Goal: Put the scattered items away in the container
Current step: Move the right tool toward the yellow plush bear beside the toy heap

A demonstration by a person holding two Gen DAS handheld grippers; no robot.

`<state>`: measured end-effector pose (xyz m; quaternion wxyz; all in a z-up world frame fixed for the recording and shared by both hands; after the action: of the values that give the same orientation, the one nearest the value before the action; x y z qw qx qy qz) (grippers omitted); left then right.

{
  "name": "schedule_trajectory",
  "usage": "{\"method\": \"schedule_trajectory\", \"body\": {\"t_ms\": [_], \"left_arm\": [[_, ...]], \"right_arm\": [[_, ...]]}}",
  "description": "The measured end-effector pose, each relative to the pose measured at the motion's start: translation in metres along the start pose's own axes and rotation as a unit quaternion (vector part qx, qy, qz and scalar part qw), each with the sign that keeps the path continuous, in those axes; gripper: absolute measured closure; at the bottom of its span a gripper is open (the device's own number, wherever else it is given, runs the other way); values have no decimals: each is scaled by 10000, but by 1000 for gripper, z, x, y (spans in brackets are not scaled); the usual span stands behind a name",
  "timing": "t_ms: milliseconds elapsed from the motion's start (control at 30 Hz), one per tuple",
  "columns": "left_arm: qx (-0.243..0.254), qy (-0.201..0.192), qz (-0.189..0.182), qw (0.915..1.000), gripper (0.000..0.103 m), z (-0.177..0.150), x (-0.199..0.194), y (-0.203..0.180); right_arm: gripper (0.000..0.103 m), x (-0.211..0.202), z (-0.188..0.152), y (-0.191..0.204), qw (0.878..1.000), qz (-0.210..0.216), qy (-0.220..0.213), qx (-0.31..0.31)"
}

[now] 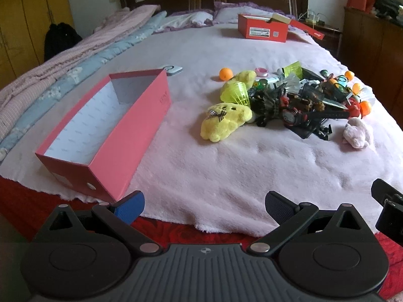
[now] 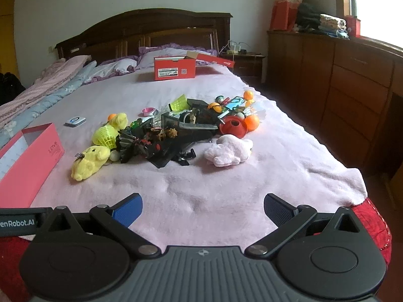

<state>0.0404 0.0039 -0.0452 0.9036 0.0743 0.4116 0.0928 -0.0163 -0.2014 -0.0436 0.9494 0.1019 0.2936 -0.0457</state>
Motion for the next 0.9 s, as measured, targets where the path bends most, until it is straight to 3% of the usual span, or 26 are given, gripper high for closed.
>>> {"method": "schedule_trajectory", "body": {"t_ms": [100,333,900], "left_arm": [[-61,77,-198,9998,0,3,3,6],[120,-82,70,9999,0,0,-4,-5],[151,92,52,9998,0,-1,14,-11]], "right_arm": [[0,0,0,1,10000,-21,8,-9],[0,0,0,1,10000,-1,16,44],[0,12,-4,2,9998,124,162,-27]]}}
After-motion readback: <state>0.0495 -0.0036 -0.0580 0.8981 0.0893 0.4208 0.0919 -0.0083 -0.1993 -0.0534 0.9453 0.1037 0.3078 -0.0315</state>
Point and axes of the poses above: each gripper's, at about its wrist camera, not at the fingertips, and x roughly the way its jaws point, y to its left, z to its top, the point moved 6 cm from there along x, roughly the way its jaws point, and after that the axes turned 11 degrees about z, right-handed, at the moved point
